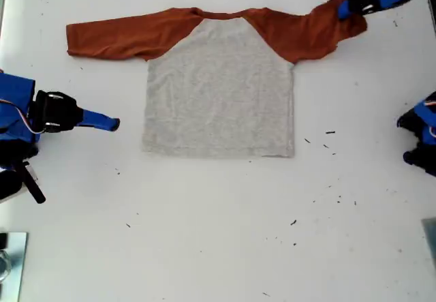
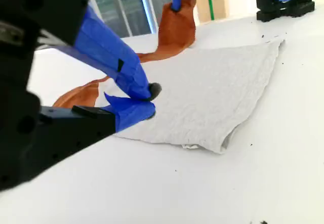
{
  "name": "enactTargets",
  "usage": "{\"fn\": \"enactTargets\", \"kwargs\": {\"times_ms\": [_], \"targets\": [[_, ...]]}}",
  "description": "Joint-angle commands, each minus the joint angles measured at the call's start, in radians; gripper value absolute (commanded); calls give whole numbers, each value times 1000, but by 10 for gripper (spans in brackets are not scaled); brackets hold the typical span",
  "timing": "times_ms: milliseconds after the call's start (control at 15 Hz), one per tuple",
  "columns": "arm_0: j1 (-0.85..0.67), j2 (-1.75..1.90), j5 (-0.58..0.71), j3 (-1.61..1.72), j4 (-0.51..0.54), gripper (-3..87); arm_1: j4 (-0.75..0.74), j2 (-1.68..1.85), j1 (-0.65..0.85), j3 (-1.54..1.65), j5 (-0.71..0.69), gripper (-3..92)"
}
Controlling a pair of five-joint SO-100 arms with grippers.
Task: Fold t shirt
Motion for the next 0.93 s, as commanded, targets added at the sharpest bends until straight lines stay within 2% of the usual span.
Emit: {"fn": "enactTargets", "kwargs": {"times_ms": [0, 67, 133, 200, 267, 333, 467, 600, 667, 733, 867], "targets": [[6, 8, -9, 9, 2, -3, -57, -23, -356, -173, 181, 34], [6, 8, -12, 9, 2, -3, -117, -114, -494, -236, 255, 41], [5, 8, -12, 9, 2, -3, -181, -244, -629, -364, 290, 169], [2, 8, -14, 9, 2, -3, -135, -399, -710, -598, 290, 272], [-2, 8, -14, 9, 2, -2, 20, -495, -719, -824, 314, 253], [3, 8, -14, 9, 2, -2, 48, -439, -693, -811, 318, 235], [9, 8, -14, 9, 2, 1, 84, -264, -617, -658, 331, 235], [9, 8, -14, 9, 2, 56, 91, -9, -512, -301, 376, 219], [8, 8, -14, 9, 2, 59, 61, 153, -462, -51, 387, 172], [-2, 8, -8, 9, 2, 6, 26, 313, -417, 206, 410, 121], [-14, 8, -5, 9, 2, -2, -60, 643, -396, 655, 485, 36]]}}
